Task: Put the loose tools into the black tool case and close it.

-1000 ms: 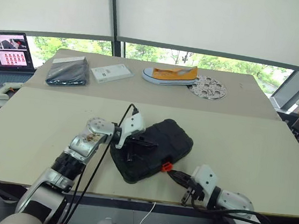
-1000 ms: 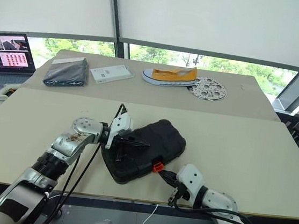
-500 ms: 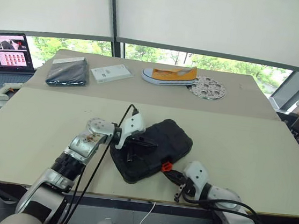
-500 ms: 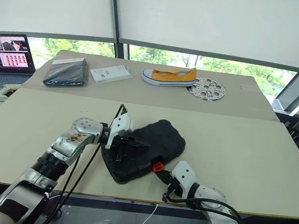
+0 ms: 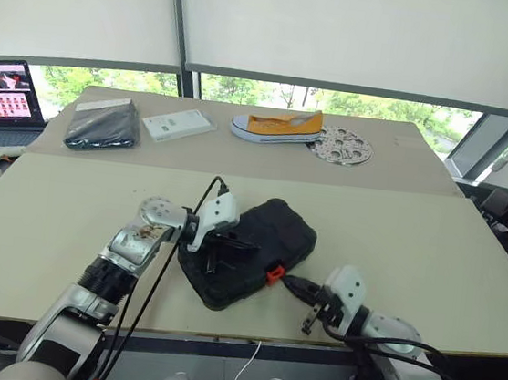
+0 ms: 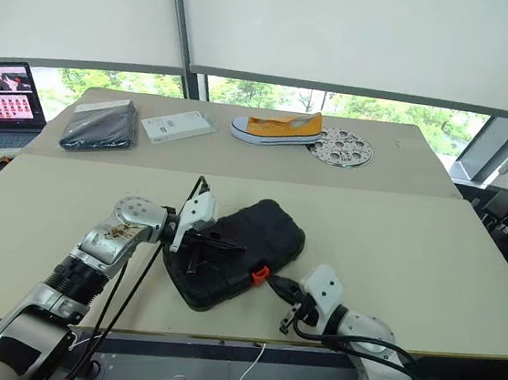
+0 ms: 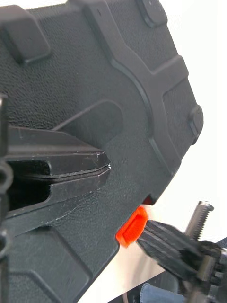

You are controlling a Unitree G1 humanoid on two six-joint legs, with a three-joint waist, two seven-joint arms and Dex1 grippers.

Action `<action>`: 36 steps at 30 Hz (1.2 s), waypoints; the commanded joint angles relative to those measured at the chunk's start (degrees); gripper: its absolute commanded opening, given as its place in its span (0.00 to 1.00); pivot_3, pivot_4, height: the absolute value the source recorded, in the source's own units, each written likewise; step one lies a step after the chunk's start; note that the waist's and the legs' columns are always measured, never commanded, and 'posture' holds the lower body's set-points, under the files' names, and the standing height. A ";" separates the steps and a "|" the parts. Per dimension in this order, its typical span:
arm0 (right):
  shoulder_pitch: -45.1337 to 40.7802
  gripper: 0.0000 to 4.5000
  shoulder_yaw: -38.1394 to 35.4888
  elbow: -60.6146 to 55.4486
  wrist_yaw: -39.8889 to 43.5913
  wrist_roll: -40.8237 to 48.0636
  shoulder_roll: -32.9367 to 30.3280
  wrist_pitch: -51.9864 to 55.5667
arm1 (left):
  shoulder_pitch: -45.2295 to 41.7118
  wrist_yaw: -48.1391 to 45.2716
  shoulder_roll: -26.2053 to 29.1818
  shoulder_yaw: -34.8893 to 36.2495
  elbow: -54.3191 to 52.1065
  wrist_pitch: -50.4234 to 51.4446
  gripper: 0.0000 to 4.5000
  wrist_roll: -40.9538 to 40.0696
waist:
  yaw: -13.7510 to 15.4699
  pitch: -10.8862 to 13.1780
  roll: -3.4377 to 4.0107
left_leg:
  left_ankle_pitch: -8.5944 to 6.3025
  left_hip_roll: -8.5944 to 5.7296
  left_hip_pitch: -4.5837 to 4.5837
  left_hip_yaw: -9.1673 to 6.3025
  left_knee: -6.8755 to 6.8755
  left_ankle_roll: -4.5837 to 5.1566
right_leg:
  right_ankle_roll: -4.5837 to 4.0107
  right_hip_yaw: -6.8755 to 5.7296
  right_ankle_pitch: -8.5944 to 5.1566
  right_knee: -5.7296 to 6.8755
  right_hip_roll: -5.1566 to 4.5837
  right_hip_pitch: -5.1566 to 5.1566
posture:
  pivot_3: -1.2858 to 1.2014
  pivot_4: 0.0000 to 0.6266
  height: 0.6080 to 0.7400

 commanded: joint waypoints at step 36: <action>0.98 0.00 -2.51 2.34 5.79 2.68 -7.14 3.47 | 9.70 -1.76 1.18 11.45 0.51 -7.85 0.13 -7.85 | -0.61 -0.13 0.29 | -0.16 0.00 0.21 -0.26 -0.65 -0.19 | -0.15 0.01 -0.24 -0.18 -0.08 -0.13 | 0.52 0.24 1.00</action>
